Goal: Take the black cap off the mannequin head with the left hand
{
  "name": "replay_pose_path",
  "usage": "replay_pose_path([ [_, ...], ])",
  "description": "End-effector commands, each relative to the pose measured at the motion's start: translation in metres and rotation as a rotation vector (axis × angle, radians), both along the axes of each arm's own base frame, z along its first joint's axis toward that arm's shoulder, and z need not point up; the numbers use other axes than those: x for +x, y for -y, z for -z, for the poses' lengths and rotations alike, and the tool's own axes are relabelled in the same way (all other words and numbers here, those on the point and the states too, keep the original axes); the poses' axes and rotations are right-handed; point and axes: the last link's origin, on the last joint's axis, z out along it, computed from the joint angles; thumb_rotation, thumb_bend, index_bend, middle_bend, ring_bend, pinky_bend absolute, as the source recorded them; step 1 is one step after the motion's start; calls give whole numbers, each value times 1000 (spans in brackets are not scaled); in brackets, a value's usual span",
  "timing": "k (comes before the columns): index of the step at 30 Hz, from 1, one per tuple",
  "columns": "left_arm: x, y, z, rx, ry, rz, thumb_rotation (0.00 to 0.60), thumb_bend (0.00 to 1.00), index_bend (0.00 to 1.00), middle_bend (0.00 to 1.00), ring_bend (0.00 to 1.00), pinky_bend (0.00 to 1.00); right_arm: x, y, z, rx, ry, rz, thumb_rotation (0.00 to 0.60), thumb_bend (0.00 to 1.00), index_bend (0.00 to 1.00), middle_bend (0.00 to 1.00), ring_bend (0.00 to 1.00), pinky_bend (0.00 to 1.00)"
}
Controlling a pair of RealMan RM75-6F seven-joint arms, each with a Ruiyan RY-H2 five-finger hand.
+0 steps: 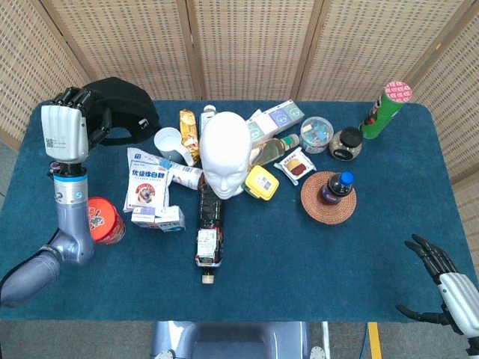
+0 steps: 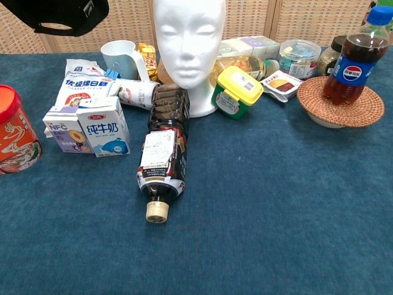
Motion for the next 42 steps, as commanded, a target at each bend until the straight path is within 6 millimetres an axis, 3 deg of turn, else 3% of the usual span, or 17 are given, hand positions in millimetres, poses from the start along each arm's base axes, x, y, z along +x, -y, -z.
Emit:
replay_pose_path([
  [1, -23, 7, 27, -80, -33, -2, 600, 451, 765, 577, 468, 618, 0, 0, 0, 1, 0, 0, 600, 69, 71, 0, 0, 0],
  [7, -48, 17, 48, -160, -46, -15, 600, 439, 764, 577, 468, 618, 0, 1, 0, -2, 0, 4, 600, 69, 72, 0, 0, 0],
  [10, -56, 24, 48, -190, -31, -17, 600, 385, 761, 556, 452, 591, 0, 0, 0, 1, 1, 1, 600, 70, 71, 0, 0, 0],
  [12, -59, 27, 45, -194, -11, -13, 600, 323, 702, 460, 372, 493, 0, 0, 0, 0, 1, 1, 600, 69, 71, 0, 0, 0],
  [14, -61, 31, 41, -200, 15, -9, 600, 254, 535, 301, 245, 363, 0, 0, 0, -1, 2, 1, 600, 69, 71, 0, 0, 0],
  [16, -65, 37, 32, -219, 61, -9, 600, 213, 412, 223, 187, 314, 0, 0, 0, 0, 4, 0, 600, 69, 71, 0, 0, 0],
  [23, -68, 51, 15, -262, 34, -39, 600, 116, 230, 127, 143, 299, 2, -1, -1, 9, 18, -11, 600, 70, 72, 0, 0, 0],
  [30, -69, 83, -15, -301, 138, 8, 600, 84, 183, 85, 124, 281, 3, -5, -3, 14, 24, -25, 600, 69, 71, 0, 0, 0],
  [34, -85, 106, -27, -357, 150, -82, 600, 7, 29, 4, 15, 143, 3, -5, -3, 15, 28, -28, 600, 68, 71, 0, 0, 0],
  [37, -98, 131, -38, -375, 141, -168, 600, 0, 0, 0, 0, 76, 5, -6, -5, 8, 33, -36, 600, 67, 72, 0, 0, 0],
  [42, -119, 180, -53, -406, 137, -317, 600, 0, 0, 0, 0, 58, 7, -8, -7, -4, 36, -46, 600, 68, 72, 0, 0, 0],
])
